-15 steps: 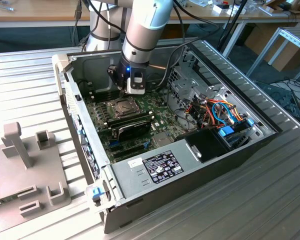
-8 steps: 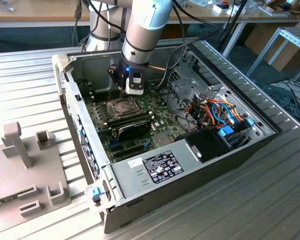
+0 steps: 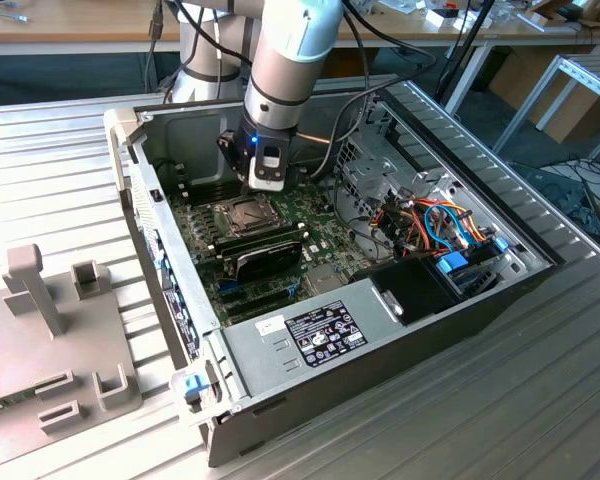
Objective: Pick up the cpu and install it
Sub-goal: 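Install the first cpu locking lever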
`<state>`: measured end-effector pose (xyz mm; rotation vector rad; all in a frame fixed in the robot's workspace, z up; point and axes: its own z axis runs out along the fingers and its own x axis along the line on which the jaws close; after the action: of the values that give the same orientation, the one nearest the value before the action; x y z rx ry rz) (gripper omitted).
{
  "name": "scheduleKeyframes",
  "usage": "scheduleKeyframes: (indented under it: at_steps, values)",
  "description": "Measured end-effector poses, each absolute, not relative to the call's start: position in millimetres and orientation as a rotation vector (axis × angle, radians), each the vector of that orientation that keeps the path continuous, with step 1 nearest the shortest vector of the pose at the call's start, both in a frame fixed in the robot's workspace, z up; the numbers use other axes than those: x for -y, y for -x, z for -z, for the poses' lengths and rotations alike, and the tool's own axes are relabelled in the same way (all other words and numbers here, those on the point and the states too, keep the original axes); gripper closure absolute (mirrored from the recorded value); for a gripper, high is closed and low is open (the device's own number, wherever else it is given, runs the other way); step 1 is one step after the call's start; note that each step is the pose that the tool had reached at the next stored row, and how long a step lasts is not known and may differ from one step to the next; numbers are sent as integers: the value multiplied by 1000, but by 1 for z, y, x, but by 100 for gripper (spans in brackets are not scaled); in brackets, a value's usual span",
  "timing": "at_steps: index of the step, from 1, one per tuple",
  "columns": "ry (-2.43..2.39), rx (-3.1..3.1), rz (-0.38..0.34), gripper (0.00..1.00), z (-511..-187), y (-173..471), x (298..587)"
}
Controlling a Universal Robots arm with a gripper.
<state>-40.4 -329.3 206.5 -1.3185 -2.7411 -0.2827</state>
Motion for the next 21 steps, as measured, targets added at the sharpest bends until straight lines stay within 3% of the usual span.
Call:
scheduleKeyframes:
  at_steps: [14, 21]
  values:
    - [1334, 2769, 203, 89, -203, 40, 327]
    - [1332, 2766, 221, 89, -203, 41, 326]
